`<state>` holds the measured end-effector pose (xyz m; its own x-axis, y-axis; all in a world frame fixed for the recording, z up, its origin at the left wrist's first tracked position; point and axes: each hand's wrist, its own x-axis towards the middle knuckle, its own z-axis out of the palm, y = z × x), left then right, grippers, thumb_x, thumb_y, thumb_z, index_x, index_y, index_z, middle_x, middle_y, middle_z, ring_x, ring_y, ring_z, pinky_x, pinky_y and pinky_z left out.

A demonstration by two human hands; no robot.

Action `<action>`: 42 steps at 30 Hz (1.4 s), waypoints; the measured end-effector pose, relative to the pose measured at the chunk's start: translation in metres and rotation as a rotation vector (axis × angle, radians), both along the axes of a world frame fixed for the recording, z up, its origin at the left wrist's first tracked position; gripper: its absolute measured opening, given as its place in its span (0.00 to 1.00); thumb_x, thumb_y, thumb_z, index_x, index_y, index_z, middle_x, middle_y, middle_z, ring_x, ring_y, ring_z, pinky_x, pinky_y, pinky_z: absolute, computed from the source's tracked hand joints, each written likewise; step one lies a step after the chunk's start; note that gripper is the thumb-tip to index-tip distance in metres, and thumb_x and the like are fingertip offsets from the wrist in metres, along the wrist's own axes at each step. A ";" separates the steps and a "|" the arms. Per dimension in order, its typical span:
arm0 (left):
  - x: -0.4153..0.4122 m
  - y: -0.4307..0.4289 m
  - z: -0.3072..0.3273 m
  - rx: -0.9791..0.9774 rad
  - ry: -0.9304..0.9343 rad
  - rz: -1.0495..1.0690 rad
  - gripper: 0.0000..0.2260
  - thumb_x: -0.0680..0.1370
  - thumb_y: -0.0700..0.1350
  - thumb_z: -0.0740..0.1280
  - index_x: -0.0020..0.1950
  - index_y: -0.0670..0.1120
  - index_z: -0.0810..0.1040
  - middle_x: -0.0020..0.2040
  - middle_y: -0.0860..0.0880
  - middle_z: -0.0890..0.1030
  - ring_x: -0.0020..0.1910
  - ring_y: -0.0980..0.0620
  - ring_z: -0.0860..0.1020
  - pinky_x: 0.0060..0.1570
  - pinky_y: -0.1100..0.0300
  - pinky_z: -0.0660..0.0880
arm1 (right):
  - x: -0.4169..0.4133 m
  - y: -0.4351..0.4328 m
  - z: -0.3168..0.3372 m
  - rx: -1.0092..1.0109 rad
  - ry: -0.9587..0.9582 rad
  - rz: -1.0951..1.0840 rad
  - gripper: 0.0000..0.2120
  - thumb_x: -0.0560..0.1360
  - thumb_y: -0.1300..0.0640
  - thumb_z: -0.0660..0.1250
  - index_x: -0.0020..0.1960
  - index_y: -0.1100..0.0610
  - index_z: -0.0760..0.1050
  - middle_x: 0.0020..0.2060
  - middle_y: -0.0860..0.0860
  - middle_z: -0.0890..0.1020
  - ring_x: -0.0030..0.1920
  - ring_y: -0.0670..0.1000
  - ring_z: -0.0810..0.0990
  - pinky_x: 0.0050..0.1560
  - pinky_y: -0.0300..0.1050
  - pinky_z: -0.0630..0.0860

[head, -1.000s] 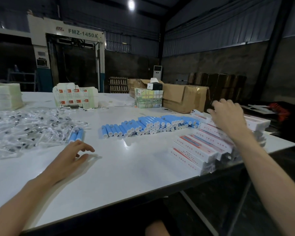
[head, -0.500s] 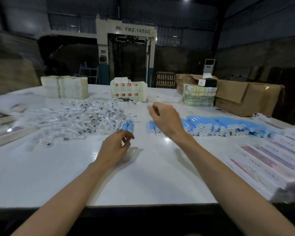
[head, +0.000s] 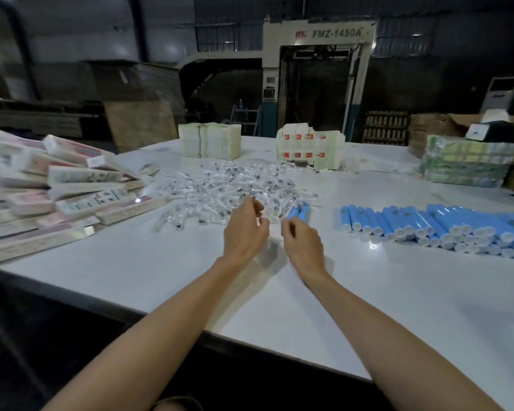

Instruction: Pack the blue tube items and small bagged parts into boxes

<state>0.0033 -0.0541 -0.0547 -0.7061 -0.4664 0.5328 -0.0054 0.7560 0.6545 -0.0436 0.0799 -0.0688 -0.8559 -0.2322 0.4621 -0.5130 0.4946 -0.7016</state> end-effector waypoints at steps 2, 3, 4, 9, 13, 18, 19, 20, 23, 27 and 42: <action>0.002 -0.025 0.008 -0.063 -0.108 0.028 0.12 0.82 0.42 0.67 0.65 0.45 0.76 0.61 0.47 0.82 0.62 0.44 0.78 0.57 0.45 0.77 | 0.002 0.000 0.000 -0.005 -0.016 0.031 0.17 0.85 0.48 0.59 0.41 0.55 0.72 0.33 0.52 0.78 0.38 0.57 0.77 0.38 0.53 0.69; 0.005 -0.041 0.013 -0.106 -0.175 0.057 0.14 0.82 0.41 0.66 0.68 0.44 0.75 0.64 0.45 0.81 0.64 0.43 0.77 0.59 0.45 0.76 | 0.003 -0.001 0.000 -0.002 -0.020 0.047 0.16 0.85 0.49 0.59 0.42 0.56 0.73 0.33 0.52 0.78 0.38 0.57 0.77 0.38 0.53 0.70; 0.008 -0.060 0.016 -0.156 -0.244 0.101 0.16 0.83 0.40 0.66 0.70 0.43 0.74 0.67 0.43 0.79 0.67 0.41 0.75 0.60 0.44 0.75 | 0.004 -0.001 0.000 0.001 -0.017 0.063 0.16 0.85 0.50 0.59 0.43 0.57 0.74 0.33 0.51 0.77 0.37 0.56 0.77 0.38 0.53 0.70; 0.036 -0.172 0.022 -0.353 -0.538 0.421 0.20 0.82 0.38 0.64 0.75 0.38 0.70 0.74 0.36 0.74 0.73 0.35 0.71 0.69 0.41 0.71 | 0.005 -0.001 -0.001 -0.009 -0.016 0.125 0.16 0.84 0.50 0.61 0.41 0.57 0.73 0.31 0.52 0.77 0.33 0.48 0.75 0.36 0.50 0.70; 0.050 -0.248 0.019 -0.412 -0.613 0.555 0.20 0.84 0.42 0.65 0.74 0.36 0.71 0.74 0.35 0.74 0.73 0.34 0.71 0.68 0.39 0.73 | 0.002 -0.003 0.000 -0.007 -0.030 0.168 0.17 0.85 0.48 0.60 0.43 0.58 0.74 0.34 0.54 0.79 0.39 0.57 0.77 0.42 0.55 0.74; 0.040 -0.296 0.021 -0.457 -0.680 0.564 0.20 0.86 0.47 0.63 0.73 0.37 0.71 0.73 0.35 0.75 0.72 0.34 0.72 0.65 0.40 0.74 | -0.003 -0.007 -0.002 -0.005 -0.029 0.206 0.16 0.85 0.49 0.61 0.43 0.58 0.73 0.35 0.54 0.80 0.39 0.58 0.76 0.44 0.55 0.74; 0.037 -0.301 0.019 -0.440 -0.702 0.556 0.20 0.86 0.48 0.63 0.74 0.37 0.71 0.73 0.35 0.75 0.73 0.34 0.72 0.65 0.40 0.74 | -0.004 -0.008 -0.002 -0.001 -0.027 0.213 0.16 0.85 0.49 0.61 0.43 0.58 0.73 0.35 0.54 0.79 0.39 0.58 0.76 0.44 0.55 0.74; 0.035 -0.307 0.015 -0.432 -0.719 0.544 0.21 0.86 0.49 0.63 0.74 0.37 0.71 0.73 0.34 0.75 0.73 0.34 0.72 0.67 0.39 0.74 | -0.004 -0.009 -0.003 -0.001 -0.024 0.219 0.16 0.85 0.49 0.61 0.42 0.57 0.72 0.34 0.54 0.79 0.38 0.58 0.75 0.43 0.55 0.73; 0.027 -0.317 0.005 -0.468 -0.769 0.563 0.24 0.85 0.53 0.63 0.75 0.39 0.70 0.74 0.35 0.74 0.74 0.34 0.71 0.70 0.38 0.71 | -0.003 -0.010 -0.003 0.000 -0.018 0.231 0.16 0.85 0.49 0.61 0.42 0.57 0.72 0.33 0.53 0.78 0.37 0.57 0.75 0.41 0.54 0.72; 0.020 -0.321 0.002 -0.541 -0.861 0.578 0.24 0.87 0.58 0.60 0.77 0.44 0.71 0.77 0.35 0.69 0.76 0.33 0.68 0.72 0.37 0.68 | -0.006 -0.011 -0.003 -0.007 -0.021 0.241 0.16 0.84 0.49 0.61 0.42 0.57 0.72 0.32 0.54 0.78 0.37 0.58 0.75 0.42 0.55 0.74; 0.024 -0.250 0.058 -0.330 -0.279 0.362 0.14 0.90 0.49 0.52 0.65 0.39 0.68 0.52 0.33 0.81 0.41 0.37 0.78 0.40 0.42 0.75 | -0.003 -0.010 -0.002 -0.012 -0.092 0.280 0.16 0.83 0.47 0.61 0.41 0.55 0.73 0.36 0.55 0.81 0.39 0.58 0.78 0.43 0.56 0.76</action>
<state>0.0277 -0.3036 0.0036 -0.6670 -0.5455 0.5074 -0.4419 0.8380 0.3200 -0.0469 0.0701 -0.0712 -0.7978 -0.4603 0.3895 -0.5622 0.3344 -0.7564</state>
